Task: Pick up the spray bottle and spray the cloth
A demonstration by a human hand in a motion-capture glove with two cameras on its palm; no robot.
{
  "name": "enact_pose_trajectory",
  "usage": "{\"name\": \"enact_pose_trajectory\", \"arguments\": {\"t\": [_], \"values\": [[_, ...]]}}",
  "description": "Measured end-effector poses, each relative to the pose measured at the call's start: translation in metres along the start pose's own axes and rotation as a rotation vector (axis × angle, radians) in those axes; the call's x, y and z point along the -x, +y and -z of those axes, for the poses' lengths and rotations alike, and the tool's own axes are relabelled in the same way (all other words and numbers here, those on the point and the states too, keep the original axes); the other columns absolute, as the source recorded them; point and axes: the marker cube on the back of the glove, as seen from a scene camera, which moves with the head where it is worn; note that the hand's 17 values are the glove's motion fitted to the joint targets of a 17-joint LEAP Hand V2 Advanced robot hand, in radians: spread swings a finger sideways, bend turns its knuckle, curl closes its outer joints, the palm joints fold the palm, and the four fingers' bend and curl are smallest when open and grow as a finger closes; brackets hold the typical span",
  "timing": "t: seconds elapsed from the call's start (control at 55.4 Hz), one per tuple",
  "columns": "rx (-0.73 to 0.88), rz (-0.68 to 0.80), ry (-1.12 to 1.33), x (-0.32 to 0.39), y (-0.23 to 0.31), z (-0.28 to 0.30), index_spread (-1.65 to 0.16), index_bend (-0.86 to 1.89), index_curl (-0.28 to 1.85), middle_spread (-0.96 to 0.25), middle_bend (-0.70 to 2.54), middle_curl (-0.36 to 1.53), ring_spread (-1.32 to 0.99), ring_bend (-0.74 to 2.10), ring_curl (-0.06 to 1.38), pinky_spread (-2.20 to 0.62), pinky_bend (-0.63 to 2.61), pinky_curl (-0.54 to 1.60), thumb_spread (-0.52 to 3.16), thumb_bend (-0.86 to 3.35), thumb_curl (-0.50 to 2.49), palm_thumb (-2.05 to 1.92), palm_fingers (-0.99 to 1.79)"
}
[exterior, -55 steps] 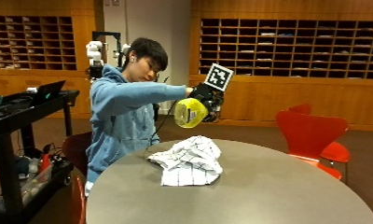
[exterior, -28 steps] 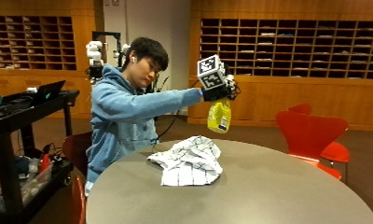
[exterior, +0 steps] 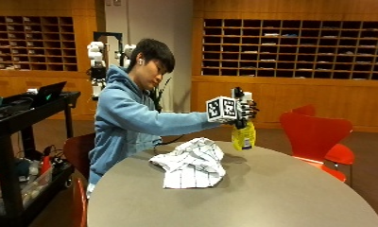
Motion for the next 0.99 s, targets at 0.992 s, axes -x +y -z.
{"name": "enact_pose_trajectory", "arguments": {"t": [0.992], "values": [[0.361, 0.081, 0.008, -0.034, 0.057, 0.062, -0.25, 0.02, 0.26, -0.13, 0.35, 0.46, -0.14, 0.53, 0.44, 0.01, 0.52, 0.4, 0.74, -0.04, 0.65, 0.79, 0.51]]}}
